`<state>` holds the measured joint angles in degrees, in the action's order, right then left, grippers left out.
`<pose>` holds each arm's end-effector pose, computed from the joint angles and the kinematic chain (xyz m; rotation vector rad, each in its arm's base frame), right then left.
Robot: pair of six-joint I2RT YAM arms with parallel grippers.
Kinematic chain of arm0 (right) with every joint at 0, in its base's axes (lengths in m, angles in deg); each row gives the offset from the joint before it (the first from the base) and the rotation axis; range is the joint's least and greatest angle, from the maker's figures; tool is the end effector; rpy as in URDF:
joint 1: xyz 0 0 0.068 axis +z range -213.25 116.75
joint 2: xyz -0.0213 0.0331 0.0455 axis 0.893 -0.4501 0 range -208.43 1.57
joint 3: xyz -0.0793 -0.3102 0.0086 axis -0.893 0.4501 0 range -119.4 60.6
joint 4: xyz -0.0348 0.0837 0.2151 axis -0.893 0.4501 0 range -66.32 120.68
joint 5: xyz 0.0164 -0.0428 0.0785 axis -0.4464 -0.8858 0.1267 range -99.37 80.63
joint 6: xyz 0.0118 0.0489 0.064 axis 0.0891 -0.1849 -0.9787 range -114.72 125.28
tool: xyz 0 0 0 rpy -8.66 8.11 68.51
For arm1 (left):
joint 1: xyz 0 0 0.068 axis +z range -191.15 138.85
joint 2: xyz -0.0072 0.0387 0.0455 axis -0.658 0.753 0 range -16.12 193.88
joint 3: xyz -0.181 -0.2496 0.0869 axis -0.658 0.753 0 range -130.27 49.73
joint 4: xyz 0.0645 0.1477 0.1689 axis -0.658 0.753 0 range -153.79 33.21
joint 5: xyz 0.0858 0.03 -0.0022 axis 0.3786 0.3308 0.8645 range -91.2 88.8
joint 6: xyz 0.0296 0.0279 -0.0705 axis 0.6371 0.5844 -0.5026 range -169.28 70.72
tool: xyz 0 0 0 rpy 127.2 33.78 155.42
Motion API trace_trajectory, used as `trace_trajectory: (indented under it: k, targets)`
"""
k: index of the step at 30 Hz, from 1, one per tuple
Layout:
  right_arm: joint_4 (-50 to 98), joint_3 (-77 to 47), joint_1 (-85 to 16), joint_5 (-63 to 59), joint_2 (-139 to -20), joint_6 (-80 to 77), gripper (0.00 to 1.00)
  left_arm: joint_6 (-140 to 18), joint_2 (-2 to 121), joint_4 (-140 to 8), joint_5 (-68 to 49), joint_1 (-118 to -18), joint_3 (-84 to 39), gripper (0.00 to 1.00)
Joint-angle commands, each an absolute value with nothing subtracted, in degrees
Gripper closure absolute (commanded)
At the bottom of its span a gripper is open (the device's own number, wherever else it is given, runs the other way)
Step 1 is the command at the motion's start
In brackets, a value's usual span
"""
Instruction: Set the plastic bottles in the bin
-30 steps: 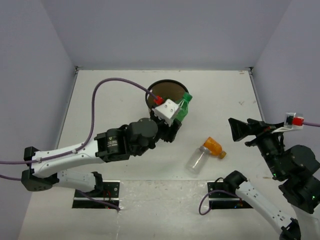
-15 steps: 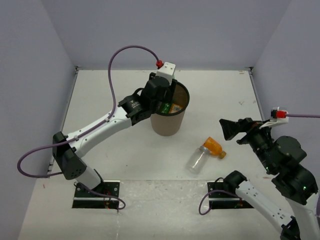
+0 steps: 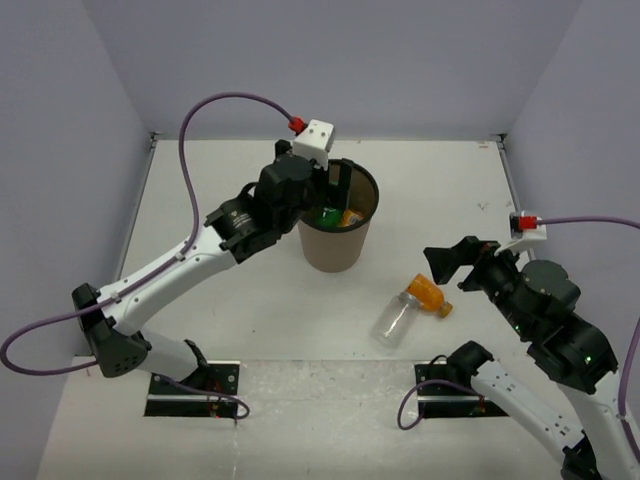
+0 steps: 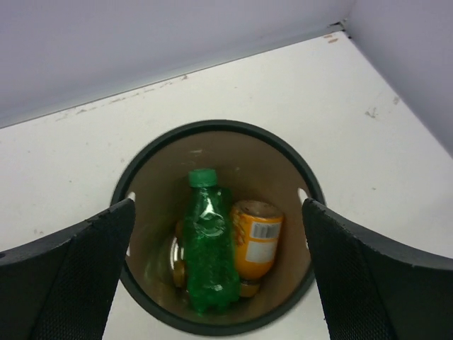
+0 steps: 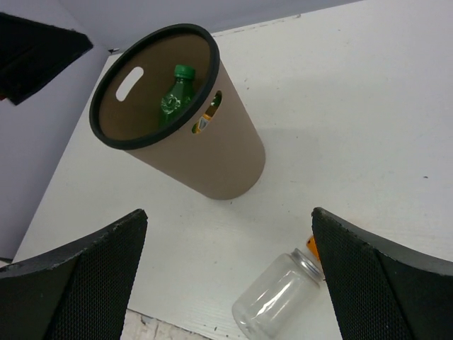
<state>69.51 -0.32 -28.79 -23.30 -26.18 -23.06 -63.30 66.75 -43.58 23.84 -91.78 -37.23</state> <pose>0.0337 0.0024 0.3958 0.0802 1.8193 0.5667 0.2285 -0.2314 0.4608 0.2827 1.8209 -0.3897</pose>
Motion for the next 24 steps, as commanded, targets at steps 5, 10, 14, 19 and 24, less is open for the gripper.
trace_trajectory:
  k: [5,10,14,19,24]
  targets:
    - [70.9,-1.3,-28.7,-33.0,-26.6,-25.1,0.01,-73.0,59.8,-42.8,30.8,-111.2,-27.0,0.0]
    - [72.5,-3.0,-28.7,-33.7,-25.6,-24.9,0.01,-79.3,67.2,-45.2,26.7,-118.7,-18.7,0.0]
    - [72.6,-2.5,-28.7,-32.0,-24.9,-24.9,0.01,-80.0,75.3,-45.6,21.5,-120.1,-20.3,0.0]
    - [72.6,-0.5,-28.7,-29.8,-25.0,-23.9,0.01,-79.8,78.7,-52.9,14.0,-120.3,-18.6,0.0]
    - [72.3,0.0,-28.7,-29.1,-24.6,-23.5,0.01,-80.0,85.3,-52.9,14.0,-120.3,-20.6,0.0]
